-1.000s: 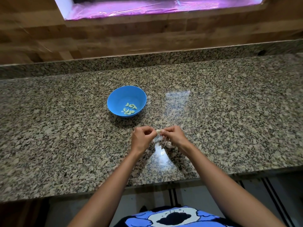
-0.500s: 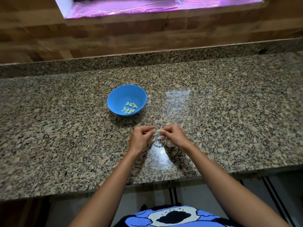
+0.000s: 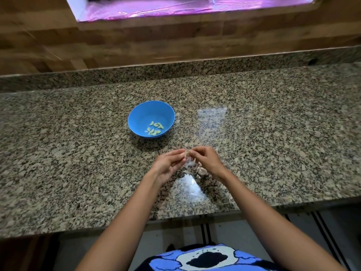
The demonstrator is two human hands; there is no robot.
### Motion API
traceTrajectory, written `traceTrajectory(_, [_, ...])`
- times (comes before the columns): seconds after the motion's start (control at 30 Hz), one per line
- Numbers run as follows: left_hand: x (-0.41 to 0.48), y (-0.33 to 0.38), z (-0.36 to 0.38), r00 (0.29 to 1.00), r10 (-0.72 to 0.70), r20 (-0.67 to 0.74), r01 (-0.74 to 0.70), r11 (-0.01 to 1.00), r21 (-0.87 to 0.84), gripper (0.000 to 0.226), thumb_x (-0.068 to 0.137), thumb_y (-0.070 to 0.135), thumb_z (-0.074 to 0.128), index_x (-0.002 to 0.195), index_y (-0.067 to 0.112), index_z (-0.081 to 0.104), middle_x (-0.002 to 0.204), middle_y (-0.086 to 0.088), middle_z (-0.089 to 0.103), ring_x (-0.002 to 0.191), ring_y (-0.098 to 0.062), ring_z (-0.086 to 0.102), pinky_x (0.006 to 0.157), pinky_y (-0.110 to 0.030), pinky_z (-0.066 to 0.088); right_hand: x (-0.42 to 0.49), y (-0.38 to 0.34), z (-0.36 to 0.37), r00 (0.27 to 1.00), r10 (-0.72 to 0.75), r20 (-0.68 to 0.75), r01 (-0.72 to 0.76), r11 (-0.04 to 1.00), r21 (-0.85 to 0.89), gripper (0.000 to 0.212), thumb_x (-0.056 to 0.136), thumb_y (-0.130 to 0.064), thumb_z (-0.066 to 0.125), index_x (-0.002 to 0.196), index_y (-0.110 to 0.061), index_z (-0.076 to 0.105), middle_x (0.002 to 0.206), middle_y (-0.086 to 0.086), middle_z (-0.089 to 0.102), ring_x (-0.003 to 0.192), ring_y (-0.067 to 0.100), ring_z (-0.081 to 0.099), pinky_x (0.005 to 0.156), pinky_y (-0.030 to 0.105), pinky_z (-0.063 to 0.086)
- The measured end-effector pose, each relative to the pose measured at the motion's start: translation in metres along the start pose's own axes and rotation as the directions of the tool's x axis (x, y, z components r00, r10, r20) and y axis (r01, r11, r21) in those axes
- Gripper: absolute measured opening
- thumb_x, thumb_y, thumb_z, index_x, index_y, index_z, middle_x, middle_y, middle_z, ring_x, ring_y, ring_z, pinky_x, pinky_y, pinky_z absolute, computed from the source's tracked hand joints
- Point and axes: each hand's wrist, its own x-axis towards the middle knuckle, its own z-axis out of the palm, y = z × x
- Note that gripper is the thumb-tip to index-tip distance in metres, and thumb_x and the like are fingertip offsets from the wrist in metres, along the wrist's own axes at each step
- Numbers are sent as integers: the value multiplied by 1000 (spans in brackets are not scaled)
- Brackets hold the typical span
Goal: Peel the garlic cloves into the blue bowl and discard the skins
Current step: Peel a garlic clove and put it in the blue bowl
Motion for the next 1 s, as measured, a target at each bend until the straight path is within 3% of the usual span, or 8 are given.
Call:
traceTrajectory(0.1, [0, -2, -4, 998, -55, -7, 52, 979, -195, 17, 88, -12, 50, 97, -5, 62, 92, -19, 65, 69, -20, 68, 66, -25, 58, 1, -1, -2, 994, 47, -102, -51, 998, -33, 11, 88, -20, 62, 86, -12, 69, 73, 1, 67, 63, 13, 60, 56, 22, 49])
traceTrajectory(0.23, [-2, -2, -6, 998, -11, -69, -1, 985, -173, 16, 86, -12, 53, 96, -4, 64, 90, -19, 66, 79, -22, 66, 66, -26, 59, -1, -1, -6, 972, 171, -162, -142, 974, 176, 5, 81, -12, 69, 84, -8, 69, 76, 7, 70, 60, 17, 64, 51, 23, 51])
traceTrajectory(0.33, [4, 2, -15, 947, 210, -244, -157, 963, 219, 17, 84, -6, 61, 98, -1, 68, 90, -13, 70, 79, -20, 67, 65, -25, 59, 0, 2, -9, 951, 236, -200, -184, 950, 251, 4, 83, -11, 67, 81, -8, 67, 75, 8, 68, 56, 15, 61, 51, 25, 51])
traceTrajectory(0.47, [13, -1, -47, 773, 624, -119, -187, 402, 896, 19, 88, 4, 61, 103, 11, 70, 98, -1, 71, 67, -7, 61, 50, -11, 48, -2, 11, -19, 925, 298, -235, -240, 939, 245, 14, 91, -13, 55, 84, -4, 64, 74, 11, 64, 53, 17, 57, 56, 29, 52])
traceTrajectory(0.6, [20, -13, -36, 725, 672, 150, -249, 53, 967, 29, 90, 3, 54, 114, 13, 66, 119, -5, 64, 109, -16, 56, 96, -31, 48, -7, 20, -26, 884, 362, -296, -284, 919, 274, 12, 88, -7, 58, 79, -5, 66, 76, 15, 68, 59, 21, 63, 63, 32, 56])
traceTrajectory(0.73, [30, -23, 18, 801, 354, 483, -496, -59, 866, 45, 91, -3, 46, 128, 20, 56, 142, 3, 46, 132, -12, 40, 111, -31, 31, -14, 27, -35, 841, 422, -337, -284, 876, 389, 7, 85, -3, 63, 84, 2, 68, 76, 16, 69, 63, 22, 65, 66, 31, 58])
traceTrajectory(0.8, [40, -26, 35, 793, 166, 586, -548, -223, 806, 54, 92, -5, 42, 134, 28, 50, 149, 6, 36, 137, -12, 31, 115, -36, 24, -18, 29, -38, 828, 442, -344, -287, 862, 418, 7, 85, -1, 62, 81, 0, 67, 75, 16, 69, 64, 23, 65, 62, 28, 57])
traceTrajectory(1.0, [46, -12, 27, 774, -33, 632, -590, -398, 702, 47, 89, -1, 53, 131, 19, 54, 145, -1, 43, 131, -16, 42, 111, -28, 30, -23, 33, -38, 804, 461, -377, -290, 856, 429, 8, 88, -5, 59, 84, -4, 66, 75, 11, 68, 62, 18, 64, 59, 23, 57])
